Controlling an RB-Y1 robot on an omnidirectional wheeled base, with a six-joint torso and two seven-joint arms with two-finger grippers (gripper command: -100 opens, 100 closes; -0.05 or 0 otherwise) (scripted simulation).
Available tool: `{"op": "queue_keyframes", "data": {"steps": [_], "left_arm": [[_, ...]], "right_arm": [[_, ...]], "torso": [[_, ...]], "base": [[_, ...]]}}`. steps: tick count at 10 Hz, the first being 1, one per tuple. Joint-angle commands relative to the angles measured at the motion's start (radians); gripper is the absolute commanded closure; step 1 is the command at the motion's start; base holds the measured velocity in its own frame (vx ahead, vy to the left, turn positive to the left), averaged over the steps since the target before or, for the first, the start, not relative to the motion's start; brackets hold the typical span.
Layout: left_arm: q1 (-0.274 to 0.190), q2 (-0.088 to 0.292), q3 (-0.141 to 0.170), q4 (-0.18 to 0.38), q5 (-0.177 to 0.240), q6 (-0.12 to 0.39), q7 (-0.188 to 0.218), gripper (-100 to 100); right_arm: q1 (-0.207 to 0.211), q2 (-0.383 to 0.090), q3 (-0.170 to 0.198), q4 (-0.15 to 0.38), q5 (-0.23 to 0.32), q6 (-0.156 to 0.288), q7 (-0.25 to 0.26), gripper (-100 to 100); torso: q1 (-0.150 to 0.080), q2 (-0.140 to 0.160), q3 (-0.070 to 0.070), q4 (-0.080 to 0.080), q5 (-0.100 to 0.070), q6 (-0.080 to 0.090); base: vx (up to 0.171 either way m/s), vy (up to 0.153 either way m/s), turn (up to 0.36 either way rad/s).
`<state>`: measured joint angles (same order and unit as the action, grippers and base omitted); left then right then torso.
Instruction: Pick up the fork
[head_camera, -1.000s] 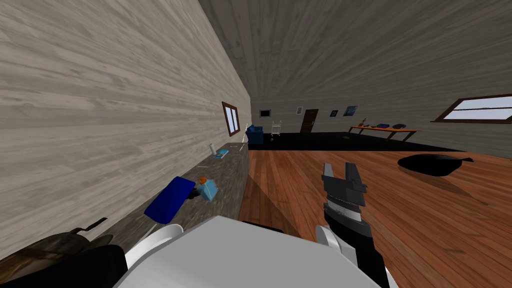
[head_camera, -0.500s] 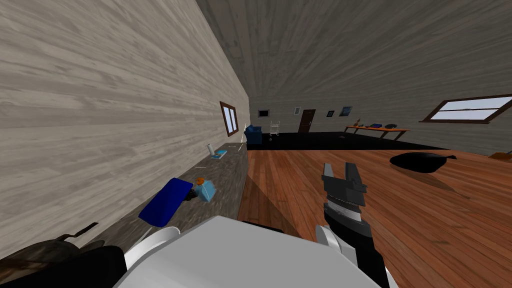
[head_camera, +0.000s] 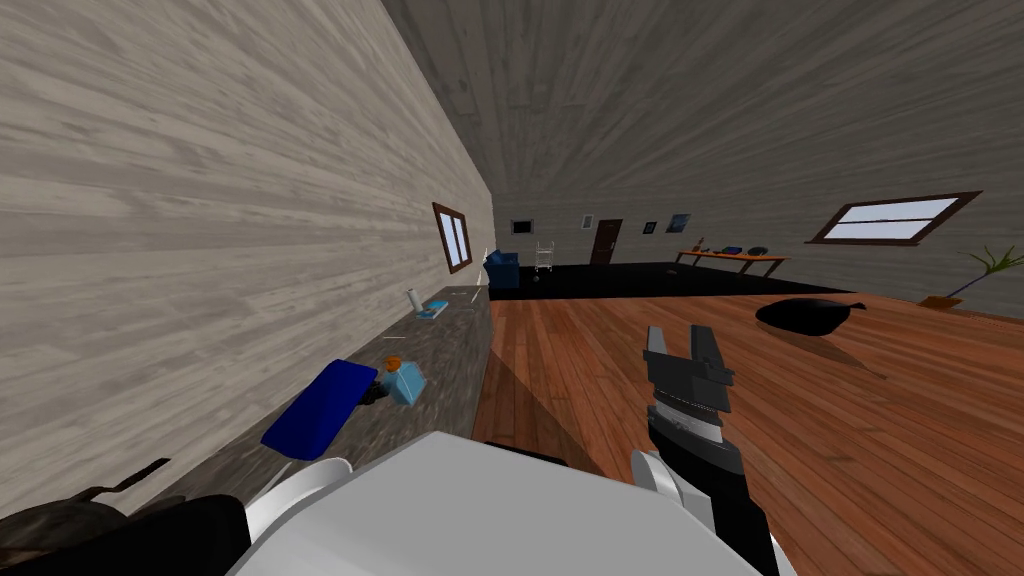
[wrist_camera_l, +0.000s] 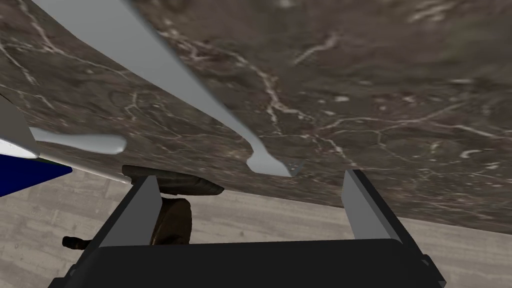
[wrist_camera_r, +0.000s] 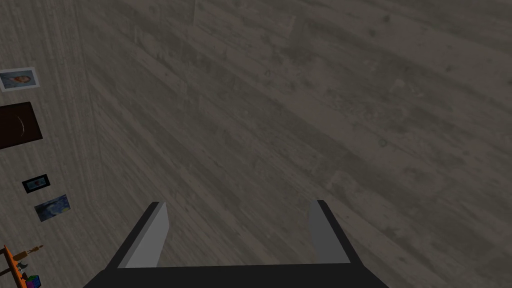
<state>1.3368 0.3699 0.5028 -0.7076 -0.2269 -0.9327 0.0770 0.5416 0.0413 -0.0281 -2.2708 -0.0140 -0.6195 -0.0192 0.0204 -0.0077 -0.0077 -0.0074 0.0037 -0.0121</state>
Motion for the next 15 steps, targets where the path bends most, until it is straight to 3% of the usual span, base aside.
{"op": "queue_keyframes", "data": {"steps": [1, 15], "left_arm": [[0.009, 0.023, -0.031, 0.008, 0.006, -0.004, 0.026, -100], [0.042, 0.232, -0.344, 0.104, 0.061, -0.026, 0.261, -100]], "right_arm": [[0.0, 0.0, 0.0, 0.0, 0.0, 0.0, 0.0, 0], [0.0, 0.0, 0.0, 0.0, 0.0, 0.0, 0.0, 0]], "torso": [[0.0, 0.0, 0.0, 0.0, 0.0, 0.0], [0.001, 0.0, 0.0, 0.0, 0.0, 0.0]], "base": [[-0.017, -0.018, -0.074], [-0.019, -0.02, -0.076]]}}
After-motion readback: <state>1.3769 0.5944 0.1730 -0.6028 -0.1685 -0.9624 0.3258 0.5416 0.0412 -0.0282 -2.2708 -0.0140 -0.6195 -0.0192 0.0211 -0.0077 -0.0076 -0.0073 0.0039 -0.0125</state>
